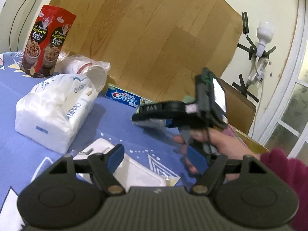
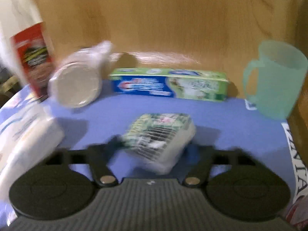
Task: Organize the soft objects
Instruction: 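Grasp the green patterned tissue pack with the right gripper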
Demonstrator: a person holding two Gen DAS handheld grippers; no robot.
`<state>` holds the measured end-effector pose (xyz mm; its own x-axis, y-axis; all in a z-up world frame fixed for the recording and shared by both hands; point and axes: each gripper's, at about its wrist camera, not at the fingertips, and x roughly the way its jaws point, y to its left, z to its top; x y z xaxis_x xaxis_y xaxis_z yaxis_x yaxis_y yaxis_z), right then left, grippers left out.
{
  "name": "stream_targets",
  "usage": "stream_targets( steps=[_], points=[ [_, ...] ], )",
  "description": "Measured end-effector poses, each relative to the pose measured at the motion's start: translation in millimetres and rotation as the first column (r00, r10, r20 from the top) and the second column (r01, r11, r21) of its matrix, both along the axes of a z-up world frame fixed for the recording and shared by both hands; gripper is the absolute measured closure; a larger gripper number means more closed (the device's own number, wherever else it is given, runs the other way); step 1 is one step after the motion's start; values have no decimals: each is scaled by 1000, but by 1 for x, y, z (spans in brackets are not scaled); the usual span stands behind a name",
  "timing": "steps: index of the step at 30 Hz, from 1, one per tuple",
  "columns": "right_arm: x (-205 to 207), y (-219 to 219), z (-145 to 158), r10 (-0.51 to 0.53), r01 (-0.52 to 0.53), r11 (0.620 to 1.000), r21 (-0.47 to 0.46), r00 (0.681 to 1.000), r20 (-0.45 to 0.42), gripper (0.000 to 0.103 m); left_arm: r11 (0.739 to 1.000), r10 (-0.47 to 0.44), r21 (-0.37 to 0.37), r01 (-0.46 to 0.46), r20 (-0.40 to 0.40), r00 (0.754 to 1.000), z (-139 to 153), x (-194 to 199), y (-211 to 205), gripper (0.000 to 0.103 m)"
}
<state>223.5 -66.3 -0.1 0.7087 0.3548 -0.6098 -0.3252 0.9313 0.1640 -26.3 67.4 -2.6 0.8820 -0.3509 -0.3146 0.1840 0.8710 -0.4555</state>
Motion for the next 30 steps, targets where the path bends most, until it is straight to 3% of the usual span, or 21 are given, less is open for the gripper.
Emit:
stream_targets(
  steps=[2, 3, 7, 14, 16, 18, 20, 21, 22, 24, 27, 30],
  points=[
    [-18, -1, 0, 13, -12, 999, -45, 1000, 11, 74, 1000, -1, -6, 0, -4, 1000, -1, 0, 1, 27],
    [-30, -2, 0, 29, -25, 995, -91, 999, 36, 79, 1000, 1, -5, -1, -5, 1000, -1, 0, 1, 27],
    [-82, -22, -2, 84, -78, 993, -94, 994, 71, 80, 1000, 12, 8, -12, -6, 1000, 0, 0, -1, 26],
    [-152, -59, -7, 87, -78, 994, -73, 988, 127, 80, 999, 47, 21, -47, -21, 999, -1, 0, 0, 23],
    [-173, -65, -10, 95, -73, 989, -130, 980, 175, 80, 998, 49, 26, -48, -31, 998, -1, 2, -1, 23],
    [-201, -69, -11, 116, -49, 966, -255, 960, 256, 80, 998, 44, 37, -43, -38, 998, -1, 2, -2, 23],
    [-217, -70, -16, 127, -13, 932, -362, 948, 293, 77, 999, 13, 48, -10, -47, 999, 0, 4, -5, 18],
    [-225, -70, -19, 152, -17, 910, -414, 944, 294, 64, 999, -11, 53, 13, -52, 999, 0, 4, -7, 17],
    [-235, -70, -22, 184, -32, 893, -450, 936, 300, 42, 998, -31, 60, 34, -55, 998, 2, 2, -10, 17],
    [-252, -72, -27, 226, -40, 879, -475, 912, 342, 25, 996, -58, 70, 62, -57, 997, 6, -4, -16, 15],
    [-268, -75, -32, 260, -60, 876, -479, 895, 362, 23, 992, -107, 55, 110, -65, 992, 13, -18, -25, 12],
    [-269, -81, -31, 248, -96, 912, -399, 904, 349, 20, 986, -146, 61, 152, -88, 985, 18, -27, -36, 12]
  ],
)
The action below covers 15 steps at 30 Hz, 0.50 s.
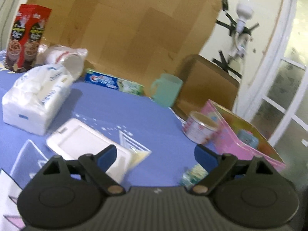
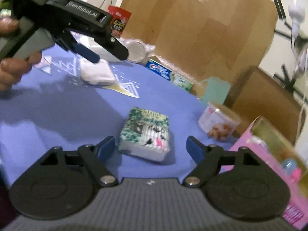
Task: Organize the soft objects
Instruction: 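Grasp the green patterned tissue pack with the right gripper, then drop the tissue pack into the pink tin from the right gripper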
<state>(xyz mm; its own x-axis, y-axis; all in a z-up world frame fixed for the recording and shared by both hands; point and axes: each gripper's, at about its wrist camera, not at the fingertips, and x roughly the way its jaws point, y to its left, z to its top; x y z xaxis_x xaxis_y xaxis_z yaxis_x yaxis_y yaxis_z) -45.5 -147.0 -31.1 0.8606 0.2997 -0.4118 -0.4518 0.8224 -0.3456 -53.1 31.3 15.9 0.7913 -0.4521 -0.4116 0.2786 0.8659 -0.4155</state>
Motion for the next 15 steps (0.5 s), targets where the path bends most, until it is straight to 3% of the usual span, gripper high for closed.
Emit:
stream_targets(
  steps=[7, 10, 11, 13, 15],
  points=[
    [17, -9, 8, 43, -15, 976, 219, 991, -126, 11, 997, -70, -48, 65, -123, 990, -11, -7, -19, 10],
    [30, -8, 3, 25, 21, 970, 241, 982, -188, 12, 996, -90, -42, 84, -164, 982, -16, -2, -32, 11],
    [36, -6, 0, 17, 36, 970, 242, 976, -216, 16, 994, -104, -45, 97, -183, 978, -18, 2, -37, 15],
    [32, -8, -1, 36, 34, 957, 286, 971, -236, 46, 992, -128, -26, 126, -208, 970, -23, 9, -51, 22],
    [33, -7, 0, 20, 50, 954, 296, 974, -227, 47, 987, -150, 20, 156, -190, 970, -23, 13, -65, 33]
  ],
)
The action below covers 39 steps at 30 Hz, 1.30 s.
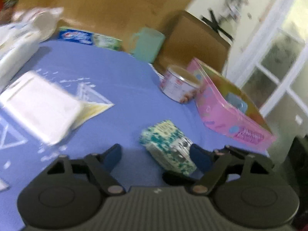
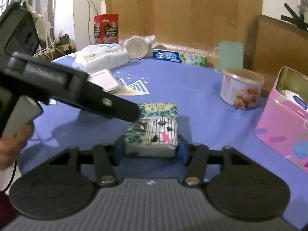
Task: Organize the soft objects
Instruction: 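Drop the tissue pack into the pink tin from the right gripper, then grasp the white card holder with the right gripper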
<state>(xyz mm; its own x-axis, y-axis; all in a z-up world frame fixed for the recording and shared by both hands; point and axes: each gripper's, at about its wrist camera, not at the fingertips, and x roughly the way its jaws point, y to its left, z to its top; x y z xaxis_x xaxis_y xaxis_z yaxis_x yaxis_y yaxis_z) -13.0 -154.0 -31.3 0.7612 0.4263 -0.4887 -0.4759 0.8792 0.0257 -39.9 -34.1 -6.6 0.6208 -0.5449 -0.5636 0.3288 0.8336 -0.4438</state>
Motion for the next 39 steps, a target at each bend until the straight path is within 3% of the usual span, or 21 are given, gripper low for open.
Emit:
stream_targets(
  steps=[1, 2, 6, 10, 12, 14, 17, 18, 20, 21, 28, 30, 32, 35, 37, 39],
  points=[
    [-3, 0, -1, -9, 9, 1000, 13, 1000, 3, 48, 1000, -21, 0, 21, -1, 1000, 0, 3, -6, 43],
    [-5, 1, -1, -16, 16, 1000, 22, 1000, 12, 48, 999, -47, -16, 47, -17, 999, 0, 7, -11, 46],
    [-34, -5, 4, -88, 93, 995, -22, 983, 158, 49, 992, -115, -47, 115, 20, 993, 18, 15, -35, 46],
    [-45, -36, 23, -225, 221, 974, 47, 938, 264, 49, 972, -219, -64, 226, 99, 971, 48, 33, -74, 46],
    [-46, -54, 33, -307, 293, 952, 90, 905, 295, 49, 963, -254, -50, 264, 146, 956, 64, 41, -101, 43],
    [-42, -71, 41, -385, 370, 923, 111, 866, 319, 48, 963, -264, -5, 271, 211, 941, 79, 48, -129, 20],
    [-17, -105, 48, -499, 483, 866, 134, 812, 301, 44, 967, -256, 66, 248, 259, 931, 85, 57, -158, 17],
    [-9, -115, 47, -528, 518, 847, 118, 797, 293, 34, 970, -243, 69, 233, 248, 938, 83, 60, -161, 18],
    [7, -126, 41, -592, 606, 794, 48, 753, 289, 27, 973, -229, 34, 227, 222, 948, 78, 61, -155, 19],
    [5, -129, 40, -597, 612, 789, 53, 743, 301, 27, 974, -223, 16, 225, 219, 950, 75, 57, -147, 19],
    [-42, -118, 37, -565, 539, 823, 178, 749, 346, 29, 994, -107, -6, 109, 162, 981, 40, 13, -49, 19],
    [-46, -106, 39, -503, 457, 864, 209, 794, 341, 28, 999, -32, -9, 34, 157, 987, 33, -5, -11, 19],
    [-46, -84, 41, -392, 347, 918, 191, 865, 314, 28, 997, 76, -14, -75, 150, 986, 27, -23, 30, 18],
    [-32, -42, 42, -175, 142, 979, 148, 956, 234, 27, 968, 250, -43, -247, 116, 961, 19, -42, 92, 18],
    [-18, -10, 42, -30, 11, 993, 117, 987, 156, 20, 937, 348, -70, -342, 87, 934, 13, -50, 125, 18],
    [-5, 26, 41, 88, -98, 992, 82, 988, 124, 15, 910, 411, -93, -404, 61, 910, 8, -56, 150, 18]
  ],
)
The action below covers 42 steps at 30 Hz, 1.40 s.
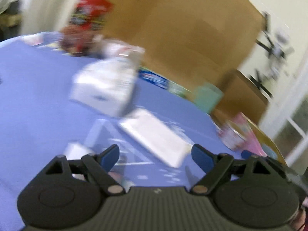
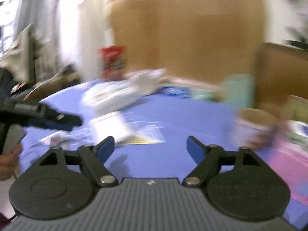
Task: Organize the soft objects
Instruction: 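Grasp the white card holder with the right gripper, then carry the card holder into the pink tin and open the right gripper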
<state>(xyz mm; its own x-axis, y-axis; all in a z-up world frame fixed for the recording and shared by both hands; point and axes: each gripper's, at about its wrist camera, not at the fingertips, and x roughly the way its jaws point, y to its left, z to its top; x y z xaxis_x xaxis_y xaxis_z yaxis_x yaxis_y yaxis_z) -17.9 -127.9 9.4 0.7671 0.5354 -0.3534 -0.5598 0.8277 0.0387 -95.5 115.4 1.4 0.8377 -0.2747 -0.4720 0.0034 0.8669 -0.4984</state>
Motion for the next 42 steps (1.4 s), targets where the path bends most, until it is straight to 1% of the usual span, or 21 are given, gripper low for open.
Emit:
stream_targets(
  steps=[1, 5, 7, 8, 9, 10, 12, 16, 19, 21, 22, 23, 24, 25, 27, 30, 32, 34, 37, 39, 42],
  points=[
    [7, 16, 0, 41, -41, 999, -22, 999, 4, 12, 1000, 18, -17, -18, -4, 1000, -1, -2, 8, 18],
    [37, 77, -9, 141, -143, 980, -136, 990, -19, 8, 998, 27, -50, -28, -12, 1000, -2, -6, 22, 18],
    [52, 100, -15, 140, -145, 967, -208, 989, -41, 8, 998, 22, -57, -23, -16, 1000, -3, -4, 23, 18],
    [62, 108, -20, 129, -143, 962, -233, 989, -74, 10, 998, 15, -63, -16, -18, 1000, -4, -3, 22, 18],
    [65, 108, -25, 122, -146, 961, -235, 986, -112, 20, 998, 6, -66, -7, -20, 1000, -5, -4, 22, 18],
    [67, 103, -26, 121, -146, 970, -193, 984, -133, 30, 998, -3, -65, 1, -22, 1000, -6, -4, 19, 18],
    [64, 91, -24, 99, -123, 982, -142, 981, -166, 30, 998, -26, -62, 24, -28, 999, -7, -1, 14, 18],
    [37, 65, -30, 9, -27, 992, -120, 990, -142, 31, 991, -108, -89, 103, -50, 993, -13, 14, -4, 18],
    [17, 44, -36, -40, 28, 995, -95, 990, -135, 31, 980, -181, -99, 175, -57, 982, -12, 31, -27, 16],
    [4, 30, -39, -80, 70, 994, -83, 989, -127, 31, 967, -238, -106, 230, -62, 969, -11, 42, -47, 20],
    [1, 25, -40, -94, 85, 993, -81, 988, -122, 31, 961, -264, -103, 257, -69, 962, -11, 48, -57, 27],
    [-1, 20, -41, -107, 99, 992, -76, 987, -118, 31, 955, -289, -95, 282, -73, 955, -11, 54, -67, 43],
    [1, 18, -42, -120, 113, 991, -68, 986, -115, 31, 945, -324, -83, 317, -82, 943, -11, 61, -80, 51],
    [-1, 14, -43, -131, 125, 991, -57, 985, -112, 31, 935, -352, -77, 346, -94, 931, -12, 66, -91, 64],
    [-5, 4, -43, -162, 160, 987, -35, 981, -106, 31, 919, -393, -76, 386, -104, 914, -11, 72, -110, 68],
    [-8, -13, -42, -217, 217, 976, -10, 972, -85, 31, 901, -433, -36, 432, -83, 897, 2, 75, -136, 70],
    [-14, -28, -35, -252, 253, 967, 14, 966, -53, 31, 884, -468, -29, 467, -53, 882, 16, 78, -152, 70],
    [-21, -44, -24, -297, 297, 954, 32, 955, 7, 31, 862, -506, -7, 506, -11, 862, 33, 81, -172, 70],
    [-30, -70, -9, -367, 364, 930, 59, 926, 82, 31, 828, -561, 40, 560, 39, 827, 58, 88, -210, 71],
    [-32, -94, 0, -416, 411, 909, 73, 902, 114, 31, 805, -593, 67, 589, 51, 804, 71, 98, -238, 71],
    [-26, -130, 11, -483, 475, 875, 94, 869, 109, 31, 768, -638, 114, 630, 56, 768, 80, 117, -282, 69]
  ],
)
